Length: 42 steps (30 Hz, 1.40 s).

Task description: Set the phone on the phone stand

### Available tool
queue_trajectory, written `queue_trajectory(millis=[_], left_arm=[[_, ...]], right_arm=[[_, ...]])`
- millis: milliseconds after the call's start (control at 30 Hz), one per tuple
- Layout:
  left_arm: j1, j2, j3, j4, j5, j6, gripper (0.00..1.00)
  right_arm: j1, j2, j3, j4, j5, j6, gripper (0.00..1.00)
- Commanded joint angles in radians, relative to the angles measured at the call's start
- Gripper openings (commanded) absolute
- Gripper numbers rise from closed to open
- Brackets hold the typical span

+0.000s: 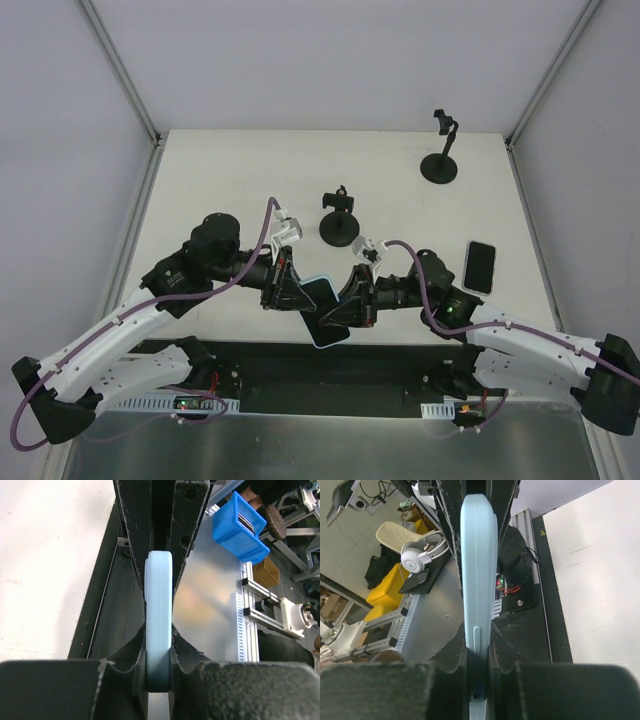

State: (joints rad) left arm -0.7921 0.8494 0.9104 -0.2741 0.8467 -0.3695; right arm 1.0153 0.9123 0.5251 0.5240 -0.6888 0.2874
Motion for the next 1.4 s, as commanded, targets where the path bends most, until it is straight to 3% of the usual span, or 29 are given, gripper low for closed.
queue_trajectory(millis=[0, 67, 200, 367, 533, 700, 733, 767, 833, 933, 1200, 1267, 1367], left_arm=[[-0.004, -0.004, 0.061, 0.134, 0.002, -0.08, 0.14], [-0.004, -0.006, 0.045, 0.177, -0.004, -0.114, 0.27], [-0.006, -0.009, 0.033, 0.214, -0.026, -0.131, 0.32], [-0.006, -0.006, 0.018, 0.256, -0.005, -0.151, 0.19], [-0.004, 0.003, -0.001, 0.271, 0.041, -0.151, 0.32], [-0.007, 0.001, -0.018, 0.271, 0.081, -0.14, 0.32], [-0.007, 0.0, -0.018, 0.271, 0.086, -0.135, 0.3], [-0.007, 0.002, -0.022, 0.271, 0.089, -0.135, 0.21], [-0.009, 0.022, -0.019, 0.273, 0.115, -0.129, 0.2], [-0.013, 0.031, -0.011, 0.271, 0.112, -0.129, 0.27], [-0.038, 0.03, -0.008, 0.271, 0.12, -0.106, 0.36], [-0.039, 0.033, -0.004, 0.271, 0.12, -0.097, 0.33], [-0.048, 0.037, 0.008, 0.271, 0.106, -0.083, 0.2]], right_arm=[[0.022, 0.016, 0.01, 0.14, -0.025, 0.009, 0.01], [0.023, 0.013, -0.002, 0.159, -0.002, 0.016, 0.01], [0.026, 0.014, -0.008, 0.189, 0.012, 0.019, 0.01], [0.026, -0.015, -0.02, 0.191, 0.044, 0.009, 0.01], [0.026, -0.049, -0.036, 0.2, 0.109, 0.006, 0.01], [0.026, -0.073, -0.034, 0.197, 0.141, 0.001, 0.01], [0.025, -0.07, -0.03, 0.199, 0.135, 0.006, 0.01], [0.026, -0.069, -0.024, 0.199, 0.127, 0.009, 0.01], [0.026, -0.07, -0.022, 0.2, 0.132, 0.015, 0.01], [0.026, -0.067, -0.014, 0.202, 0.124, 0.018, 0.01], [0.028, -0.053, -0.013, 0.215, 0.149, 0.041, 0.01], [0.026, -0.052, -0.01, 0.217, 0.146, 0.044, 0.01], [0.028, -0.055, -0.007, 0.217, 0.144, 0.056, 0.01]])
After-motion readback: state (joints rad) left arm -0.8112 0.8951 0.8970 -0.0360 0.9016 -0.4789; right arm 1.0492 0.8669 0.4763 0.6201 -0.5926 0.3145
